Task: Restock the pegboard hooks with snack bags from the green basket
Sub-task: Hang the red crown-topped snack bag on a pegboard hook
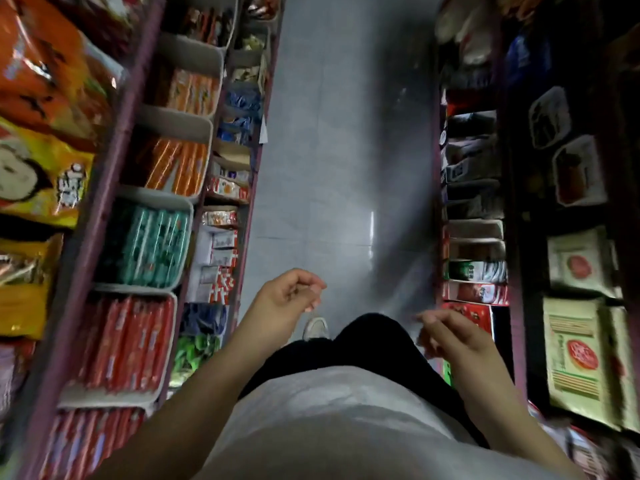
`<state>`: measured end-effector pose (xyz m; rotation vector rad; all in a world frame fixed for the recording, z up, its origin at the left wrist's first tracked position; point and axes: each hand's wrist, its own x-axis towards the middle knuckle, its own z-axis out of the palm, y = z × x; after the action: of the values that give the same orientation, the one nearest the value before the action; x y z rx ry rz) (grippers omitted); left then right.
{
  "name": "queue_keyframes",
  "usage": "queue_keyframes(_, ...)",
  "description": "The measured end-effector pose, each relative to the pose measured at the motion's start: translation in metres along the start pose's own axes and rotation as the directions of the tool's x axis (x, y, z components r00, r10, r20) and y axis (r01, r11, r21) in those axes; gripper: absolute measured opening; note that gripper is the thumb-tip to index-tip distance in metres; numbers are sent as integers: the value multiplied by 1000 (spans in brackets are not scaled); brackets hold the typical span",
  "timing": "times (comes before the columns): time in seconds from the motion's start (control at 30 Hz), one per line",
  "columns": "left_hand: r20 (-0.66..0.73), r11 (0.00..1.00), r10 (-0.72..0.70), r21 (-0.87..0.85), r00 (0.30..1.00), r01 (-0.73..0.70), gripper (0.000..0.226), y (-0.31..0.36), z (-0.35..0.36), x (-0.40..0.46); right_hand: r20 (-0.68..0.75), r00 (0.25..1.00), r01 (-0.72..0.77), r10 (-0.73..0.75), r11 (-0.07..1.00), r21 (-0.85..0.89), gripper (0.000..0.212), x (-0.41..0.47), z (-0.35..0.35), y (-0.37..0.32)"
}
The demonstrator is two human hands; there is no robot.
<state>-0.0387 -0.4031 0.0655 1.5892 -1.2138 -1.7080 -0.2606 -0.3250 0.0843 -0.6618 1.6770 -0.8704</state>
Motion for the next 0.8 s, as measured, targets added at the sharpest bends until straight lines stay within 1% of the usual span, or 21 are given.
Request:
queue_keyframes(0.1, 58, 999, 36, 33, 998, -38, 26, 35, -3, 59, -32, 999, -42, 43, 999, 24, 16, 45, 3, -28)
queue_keyframes(0.2, 66, 996, 61, 56, 996, -65, 28, 65, -6, 121, -25, 998, -52, 52, 999, 8, 16, 111, 10, -59)
queue_keyframes(0.27, 35, 995, 59, 81, 998, -61, 26, 88, -9, 165, -14, 1000, -26, 26, 1000, 6, 17, 163, 12, -85)
queue_keyframes(0.33, -32, 995, 49, 89, 998, -46, 25, 114, -13, 205, 6, 1000, -3, 3, 1000, 9, 19, 216, 12, -120)
queue_keyframes(0.5, -200, 998, 19, 61, 980, -7, 22, 176, -30, 285, 120, 986, 115, -114, 993, 1, 24, 335, 13, -230)
queue_keyframes(0.57, -238, 998, -14, 52, 971, 27, 22, 195, -40, 315, 145, 983, 111, -108, 994, -9, 26, 381, 19, -270)
queue_keyframes(0.63, -262, 997, -20, 69, 965, 39, 26, 210, -54, 353, 164, 981, 111, -108, 994, -10, 30, 428, 31, -304)
queue_keyframes(0.73, -254, 993, -31, 104, 967, 59, 28, 231, -78, 426, 218, 969, 123, -113, 992, -31, 34, 495, 55, -345)
queue_keyframes(0.8, -258, 993, -15, 107, 966, 44, 27, 251, -96, 482, 220, 968, 135, -123, 990, -40, 34, 540, 72, -371)
